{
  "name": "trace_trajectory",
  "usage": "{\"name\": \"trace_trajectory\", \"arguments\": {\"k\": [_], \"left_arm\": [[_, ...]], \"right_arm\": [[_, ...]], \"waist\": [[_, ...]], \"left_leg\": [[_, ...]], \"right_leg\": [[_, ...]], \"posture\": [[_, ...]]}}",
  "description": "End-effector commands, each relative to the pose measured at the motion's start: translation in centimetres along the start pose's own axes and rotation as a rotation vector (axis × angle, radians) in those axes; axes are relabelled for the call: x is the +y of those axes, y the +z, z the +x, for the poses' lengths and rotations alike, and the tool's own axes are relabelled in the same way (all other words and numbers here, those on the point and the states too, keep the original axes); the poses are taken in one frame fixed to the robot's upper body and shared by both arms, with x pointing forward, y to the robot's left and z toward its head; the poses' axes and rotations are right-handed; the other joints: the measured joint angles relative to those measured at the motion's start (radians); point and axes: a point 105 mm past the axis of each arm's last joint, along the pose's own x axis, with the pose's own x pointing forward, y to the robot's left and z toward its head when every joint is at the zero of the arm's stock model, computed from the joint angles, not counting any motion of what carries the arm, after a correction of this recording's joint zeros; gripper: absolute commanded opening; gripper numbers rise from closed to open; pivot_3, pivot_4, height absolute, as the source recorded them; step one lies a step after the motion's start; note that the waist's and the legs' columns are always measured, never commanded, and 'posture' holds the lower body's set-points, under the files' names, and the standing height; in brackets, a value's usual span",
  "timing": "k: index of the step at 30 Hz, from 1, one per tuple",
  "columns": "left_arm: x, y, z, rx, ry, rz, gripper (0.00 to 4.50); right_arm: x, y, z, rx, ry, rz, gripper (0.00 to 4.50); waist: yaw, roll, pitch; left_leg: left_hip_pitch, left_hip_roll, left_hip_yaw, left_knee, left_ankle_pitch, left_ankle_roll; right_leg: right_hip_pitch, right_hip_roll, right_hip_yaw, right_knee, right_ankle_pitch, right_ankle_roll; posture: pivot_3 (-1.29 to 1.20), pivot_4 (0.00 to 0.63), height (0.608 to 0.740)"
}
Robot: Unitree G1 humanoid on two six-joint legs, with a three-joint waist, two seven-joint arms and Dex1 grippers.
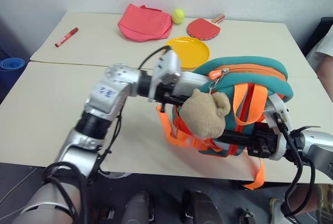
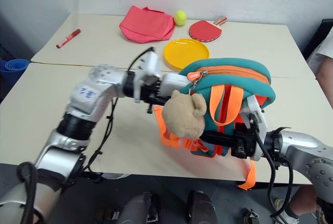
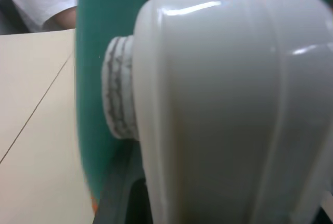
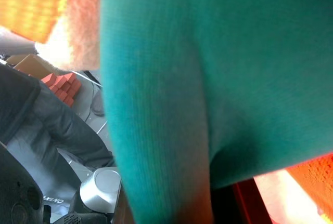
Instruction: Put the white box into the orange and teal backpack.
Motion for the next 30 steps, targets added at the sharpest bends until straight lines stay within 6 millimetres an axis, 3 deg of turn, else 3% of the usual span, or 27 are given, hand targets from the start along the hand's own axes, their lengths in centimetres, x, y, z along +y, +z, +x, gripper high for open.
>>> {"name": "trace_trajectory", "arguments": {"k": [1, 2, 4, 6, 10, 13, 17, 21, 24, 30], "left_arm": [[-0.4, -0.1, 3.1, -0.029, -0.062, 0.04, 1.29], [-0.5, 0.2, 3.8, -0.07, -0.064, 0.019, 1.29], [-0.1, 1.3, 4.4, -0.172, -0.013, 0.018, 2.0], [-0.4, 0.7, 3.4, -0.17, -0.022, -0.016, 2.51], [0.2, 0.1, -0.8, -0.207, 0.008, -0.021, 3.61], [0.4, -1.2, -4.9, -0.132, -0.013, -0.033, 4.44], [-0.9, -2.7, -9.0, -0.002, -0.072, 0.081, 4.48], [-1.5, 0.3, -10.3, -0.112, -0.002, 0.211, 4.48], [-3.5, 2.1, -9.9, -0.158, -0.017, 0.297, 4.48], [-4.8, 4.1, -7.4, -0.264, 0.018, 0.433, 4.48]], "right_arm": [[0.4, 0.0, 0.7, 0.015, 0.021, -0.037, 0.08], [0.4, -0.1, 0.8, 0.018, 0.022, -0.041, 0.08], [0.5, -0.2, 1.0, 0.014, 0.019, -0.044, 0.0], [0.5, -0.1, 1.2, 0.005, 0.013, -0.046, 0.0], [0.0, 0.3, 1.3, -0.041, -0.042, -0.081, 0.0], [-0.2, 0.5, 1.4, -0.065, -0.061, -0.089, 0.0], [-0.4, 0.4, 1.5, -0.062, -0.065, -0.09, 0.0], [-0.4, 0.2, 1.4, -0.056, -0.069, -0.09, 0.0], [-0.5, -0.1, 1.2, -0.048, -0.076, -0.083, 0.0], [-0.6, -0.3, 1.3, -0.032, -0.061, -0.071, 0.0]], "waist": [[0.001, 0.0, 0.0], [0.001, 0.0, 0.0], [0.002, 0.0, 0.0], [0.003, 0.0, 0.0], [-0.011, 0.0, 0.0], [-0.021, 0.0, 0.0], [-0.024, 0.0, 0.0], [-0.009, 0.0, 0.0], [-0.008, 0.0, 0.0], [-0.007, 0.0, 0.0]], "left_leg": [[0.0, 0.0, 0.0, 0.0, 0.0, 0.0], [0.0, 0.0, 0.0, 0.0, 0.0, 0.0], [-0.002, 0.001, -0.002, 0.002, -0.001, 0.001], [-0.003, 0.0, -0.003, 0.003, -0.001, 0.001], [-0.003, 0.001, -0.002, 0.003, -0.001, 0.001], [-0.002, 0.002, -0.003, 0.003, 0.0, 0.0], [-0.002, 0.002, -0.002, 0.002, 0.0, -0.001], [-0.003, 0.001, -0.003, 0.004, -0.001, 0.001], [-0.004, 0.0, -0.003, 0.004, -0.002, 0.002], [-0.002, 0.0, -0.003, 0.004, -0.001, 0.002]], "right_leg": [[0.0, 0.0, 0.0, 0.0, 0.0, 0.0], [0.0, -0.001, 0.0, 0.0, 0.0, 0.0], [-0.001, -0.004, 0.0, 0.0, 0.0, 0.0], [0.0, -0.006, -0.001, 0.0, 0.0, 0.0], [-0.001, -0.005, 0.0, 0.0, 0.0, 0.0], [-0.001, -0.005, -0.001, 0.002, 0.0, 0.0], [-0.002, -0.004, -0.005, 0.003, -0.001, -0.001], [-0.001, -0.006, -0.004, 0.002, 0.0, -0.001], [0.001, -0.006, -0.002, 0.002, 0.001, 0.002], [0.002, -0.006, -0.001, 0.0, 0.002, 0.003]], "posture": [[0.0, 0.15, 0.74], [0.0, 0.15, 0.74], [0.0, 0.15, 0.74], [0.0, 0.15, 0.74], [0.0, 0.15, 0.74], [0.0, 0.15, 0.74], [0.0, 0.15, 0.74], [0.0, 0.15, 0.74], [0.0, 0.15, 0.74], [0.0, 0.15, 0.74]]}}
